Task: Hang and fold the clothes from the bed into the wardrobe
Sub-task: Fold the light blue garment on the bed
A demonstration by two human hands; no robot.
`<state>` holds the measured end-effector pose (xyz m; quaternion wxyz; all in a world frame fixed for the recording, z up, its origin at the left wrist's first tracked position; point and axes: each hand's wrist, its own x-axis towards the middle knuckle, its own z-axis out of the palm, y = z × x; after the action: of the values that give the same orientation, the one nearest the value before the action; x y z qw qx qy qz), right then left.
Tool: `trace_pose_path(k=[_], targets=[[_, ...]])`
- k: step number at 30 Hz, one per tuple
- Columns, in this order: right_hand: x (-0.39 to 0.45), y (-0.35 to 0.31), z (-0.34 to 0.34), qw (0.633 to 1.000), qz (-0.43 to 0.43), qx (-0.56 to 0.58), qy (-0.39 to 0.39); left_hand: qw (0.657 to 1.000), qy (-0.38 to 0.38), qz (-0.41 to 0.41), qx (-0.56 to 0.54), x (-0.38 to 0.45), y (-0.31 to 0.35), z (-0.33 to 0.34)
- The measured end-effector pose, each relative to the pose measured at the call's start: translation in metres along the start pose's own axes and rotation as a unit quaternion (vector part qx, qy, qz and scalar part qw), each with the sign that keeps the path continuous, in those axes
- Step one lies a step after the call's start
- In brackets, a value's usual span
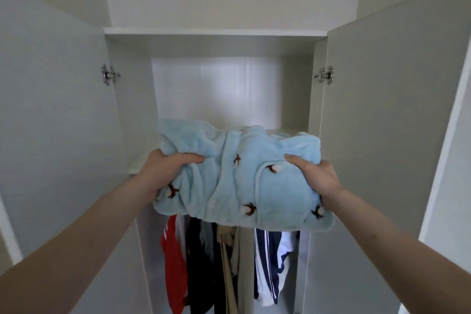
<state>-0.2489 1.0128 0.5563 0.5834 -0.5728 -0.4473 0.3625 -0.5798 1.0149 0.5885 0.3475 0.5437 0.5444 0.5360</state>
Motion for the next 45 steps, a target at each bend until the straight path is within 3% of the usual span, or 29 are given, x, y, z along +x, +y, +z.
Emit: trace_pose_path(k=[11, 18, 24, 26, 28, 30, 32, 34, 36, 38, 40, 45], targets=[[0.147, -0.019, 0.067, 0.998, 0.000, -0.032, -0.059, 1.000, 0.017, -0.020, 0.011, 0.145, -0.006, 0.012], [0.232, -0.015, 0.130, 0.996, 0.051, -0.042, -0.059, 0.997, -0.004, -0.075, 0.019, 0.247, -0.024, -0.001], [0.306, -0.023, 0.200, 0.996, 0.058, -0.043, -0.061, 0.997, 0.020, -0.068, 0.012, 0.340, -0.039, -0.020], [0.326, -0.026, 0.223, 0.995, 0.060, -0.051, -0.064, 0.997, 0.040, -0.058, 0.035, 0.370, -0.045, -0.028], [0.344, -0.021, 0.241, 0.992, 0.065, -0.100, -0.043, 0.986, 0.078, -0.067, 0.131, 0.395, -0.059, -0.033], [0.348, -0.012, 0.255, 0.984, 0.017, -0.176, -0.003, 0.957, 0.117, -0.044, 0.263, 0.409, -0.074, -0.028], [0.337, 0.005, 0.265, 0.972, -0.096, -0.215, 0.019, 0.948, 0.126, 0.031, 0.291, 0.406, -0.086, -0.012], [0.318, 0.029, 0.276, 0.940, -0.248, -0.231, 0.037, 0.958, 0.074, 0.113, 0.252, 0.397, -0.099, 0.007], [0.303, 0.056, 0.286, 0.904, -0.321, -0.281, 0.023, 0.946, -0.037, 0.143, 0.289, 0.384, -0.114, 0.022], [0.301, 0.079, 0.293, 0.877, -0.321, -0.358, -0.001, 0.895, -0.123, 0.153, 0.401, 0.378, -0.133, 0.029], [0.305, 0.086, 0.296, 0.871, -0.303, -0.387, -0.025, 0.855, -0.134, 0.183, 0.466, 0.384, -0.153, 0.030], [0.338, 0.082, 0.308, 0.865, -0.291, -0.407, -0.039, 0.848, -0.107, 0.212, 0.473, 0.419, -0.176, 0.036]])
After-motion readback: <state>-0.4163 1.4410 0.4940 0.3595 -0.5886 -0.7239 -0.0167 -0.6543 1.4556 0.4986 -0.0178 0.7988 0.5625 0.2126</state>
